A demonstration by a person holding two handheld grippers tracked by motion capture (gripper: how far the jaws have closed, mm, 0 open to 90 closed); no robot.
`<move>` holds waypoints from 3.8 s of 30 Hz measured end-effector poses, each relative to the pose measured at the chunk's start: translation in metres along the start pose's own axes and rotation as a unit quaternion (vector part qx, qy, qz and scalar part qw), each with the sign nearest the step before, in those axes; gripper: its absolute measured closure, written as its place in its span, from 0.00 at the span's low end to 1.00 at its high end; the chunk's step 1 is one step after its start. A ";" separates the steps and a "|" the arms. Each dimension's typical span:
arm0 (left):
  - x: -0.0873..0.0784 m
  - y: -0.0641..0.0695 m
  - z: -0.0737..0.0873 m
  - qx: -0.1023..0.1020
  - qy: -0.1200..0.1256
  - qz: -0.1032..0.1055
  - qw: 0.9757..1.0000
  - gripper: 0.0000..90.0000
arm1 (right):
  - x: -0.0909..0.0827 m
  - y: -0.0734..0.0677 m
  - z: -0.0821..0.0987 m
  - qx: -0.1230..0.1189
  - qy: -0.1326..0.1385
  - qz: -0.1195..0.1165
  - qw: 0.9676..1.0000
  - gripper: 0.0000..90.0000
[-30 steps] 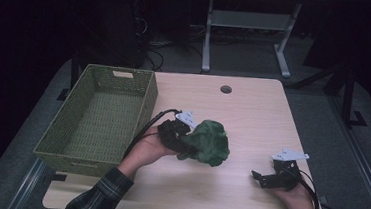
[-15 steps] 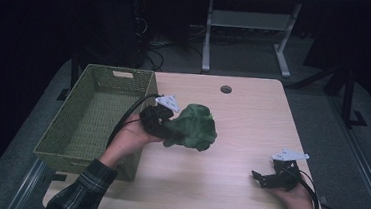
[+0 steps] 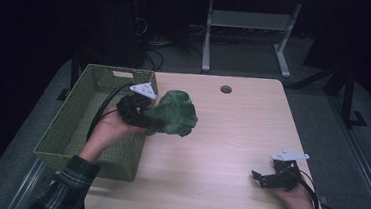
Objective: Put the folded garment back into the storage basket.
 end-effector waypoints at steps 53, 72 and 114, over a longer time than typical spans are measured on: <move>-0.033 -0.097 0.167 -0.164 -0.054 -0.137 0.975 0.80 | 0.000 0.000 0.000 -0.001 0.000 0.000 1.000 0.02; -0.005 -0.097 0.194 -0.170 -0.136 -0.118 0.969 0.68 | 0.000 0.000 0.000 -0.001 0.001 0.000 1.000 0.02; -0.026 -0.090 0.128 -0.162 0.023 -0.147 0.975 0.15 | 0.000 0.000 0.000 -0.001 0.000 0.000 1.000 0.02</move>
Point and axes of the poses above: each handheld gripper's, and its own axes: x roughly forward along the jaws, z roughly out of its underside, y roughly to its right, the point moved 8 cm from there along x, roughly forward along the jaws, and after that the axes turned 8 degrees about x, right-handed, at the moved point
